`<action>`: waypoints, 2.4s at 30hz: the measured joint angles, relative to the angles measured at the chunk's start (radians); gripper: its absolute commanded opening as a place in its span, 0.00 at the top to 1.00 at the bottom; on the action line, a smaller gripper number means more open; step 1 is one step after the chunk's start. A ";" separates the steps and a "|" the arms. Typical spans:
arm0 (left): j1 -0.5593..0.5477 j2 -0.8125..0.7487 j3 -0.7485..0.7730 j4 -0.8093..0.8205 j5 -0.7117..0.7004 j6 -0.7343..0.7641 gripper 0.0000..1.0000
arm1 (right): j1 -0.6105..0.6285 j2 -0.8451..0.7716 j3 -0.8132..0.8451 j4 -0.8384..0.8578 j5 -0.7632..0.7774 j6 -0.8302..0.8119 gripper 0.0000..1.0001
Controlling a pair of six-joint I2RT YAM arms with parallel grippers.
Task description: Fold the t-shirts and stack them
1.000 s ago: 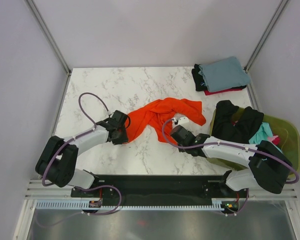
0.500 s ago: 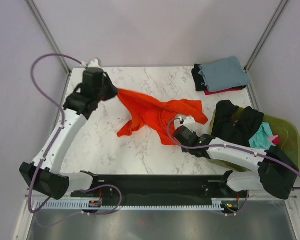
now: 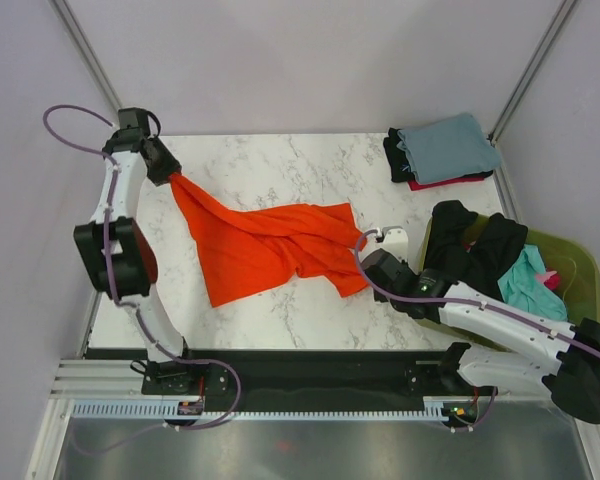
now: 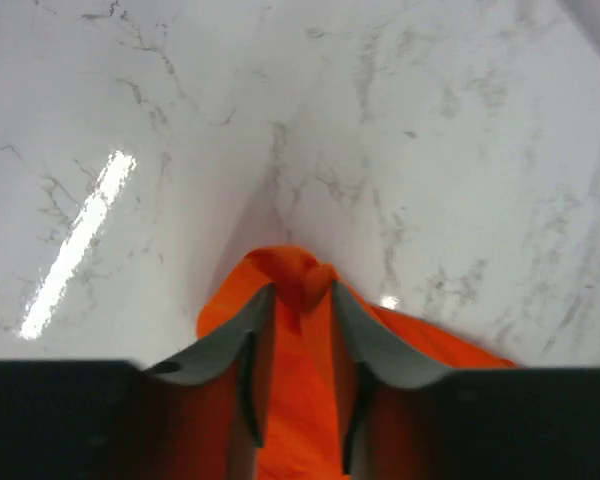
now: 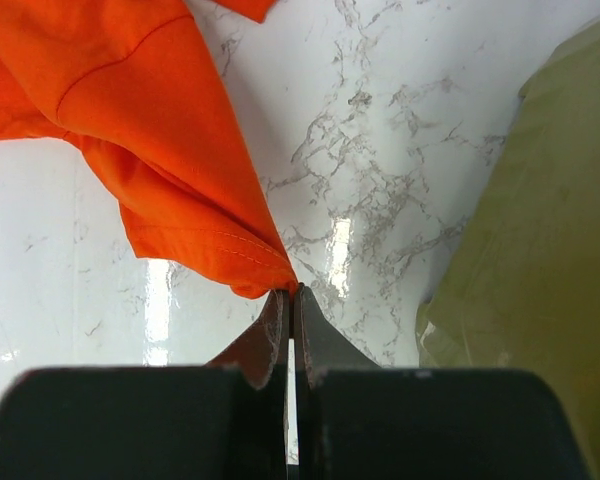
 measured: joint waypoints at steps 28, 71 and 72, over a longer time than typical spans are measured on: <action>-0.384 -0.819 -1.142 0.038 0.065 -0.163 0.45 | 0.000 0.034 -0.018 0.162 -0.164 -0.090 1.00; -0.405 -0.798 -1.017 0.068 -0.118 -0.254 0.98 | 0.000 0.124 0.068 0.169 -0.185 -0.148 1.00; -0.404 -0.817 -0.951 0.037 -0.127 -0.239 0.98 | 0.000 0.123 0.114 0.162 -0.187 -0.160 1.00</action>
